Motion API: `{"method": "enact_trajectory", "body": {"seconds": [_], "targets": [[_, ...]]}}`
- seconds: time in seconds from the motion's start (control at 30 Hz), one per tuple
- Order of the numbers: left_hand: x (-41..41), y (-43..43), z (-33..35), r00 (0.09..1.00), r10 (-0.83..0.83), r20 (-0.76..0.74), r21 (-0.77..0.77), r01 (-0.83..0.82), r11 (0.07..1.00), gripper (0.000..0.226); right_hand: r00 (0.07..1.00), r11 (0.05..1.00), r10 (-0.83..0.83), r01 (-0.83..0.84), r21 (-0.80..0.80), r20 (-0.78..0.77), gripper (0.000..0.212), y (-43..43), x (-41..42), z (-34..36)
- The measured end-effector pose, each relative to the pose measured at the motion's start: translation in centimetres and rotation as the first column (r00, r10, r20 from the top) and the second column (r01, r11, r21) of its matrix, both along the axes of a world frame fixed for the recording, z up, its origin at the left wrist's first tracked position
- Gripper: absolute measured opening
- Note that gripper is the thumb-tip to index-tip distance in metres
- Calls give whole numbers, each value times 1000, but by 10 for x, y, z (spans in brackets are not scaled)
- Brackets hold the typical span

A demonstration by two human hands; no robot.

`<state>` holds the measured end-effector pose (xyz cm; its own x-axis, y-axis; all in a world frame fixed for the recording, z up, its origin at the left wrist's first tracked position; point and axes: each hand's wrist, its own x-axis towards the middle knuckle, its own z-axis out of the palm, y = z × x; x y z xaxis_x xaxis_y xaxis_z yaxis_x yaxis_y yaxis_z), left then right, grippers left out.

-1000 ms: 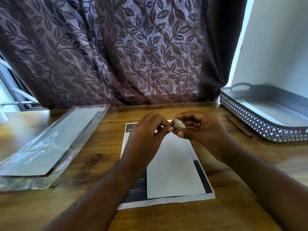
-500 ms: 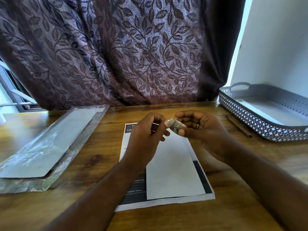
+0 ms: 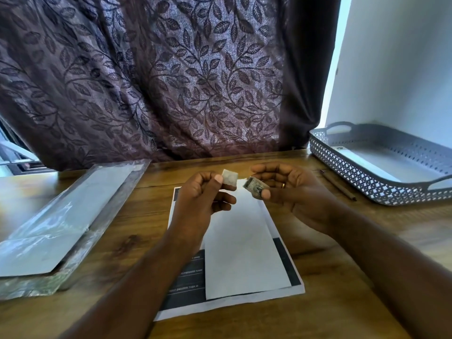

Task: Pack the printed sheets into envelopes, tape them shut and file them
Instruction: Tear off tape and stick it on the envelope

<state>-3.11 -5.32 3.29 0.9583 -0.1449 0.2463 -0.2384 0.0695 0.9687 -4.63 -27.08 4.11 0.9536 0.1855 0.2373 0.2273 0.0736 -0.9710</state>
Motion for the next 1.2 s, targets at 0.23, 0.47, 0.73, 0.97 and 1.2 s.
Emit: {"method": "enact_trajectory", "body": {"seconds": [0.23, 0.47, 0.73, 0.97, 1.2], "targets": [[8, 6, -4, 999, 42, 5, 62, -43, 997, 16, 733, 430, -580, 647, -630, 356, 39, -58, 23, -9], [6, 3, -3, 999, -24, -42, 68, 27, 997, 16, 660, 243, -640, 659, -712, 394, 39, -83, 31, -19], [11, 10, -7, 985, -40, 167, 282, -9, 959, 11, 665, 276, -595, 697, -662, 452, 28, -64, 20, -5], [1, 11, 0, 782, -300, 546, 667, -189, 721, 17, 975, 916, -90, 1, -402, -204, 51, -1, -12, 21], [10, 10, -5, 588, -444, 676, 702, -329, 632, 38, 983, 855, -47, -52, -515, -177, 30, 9, -12, 15]]}}
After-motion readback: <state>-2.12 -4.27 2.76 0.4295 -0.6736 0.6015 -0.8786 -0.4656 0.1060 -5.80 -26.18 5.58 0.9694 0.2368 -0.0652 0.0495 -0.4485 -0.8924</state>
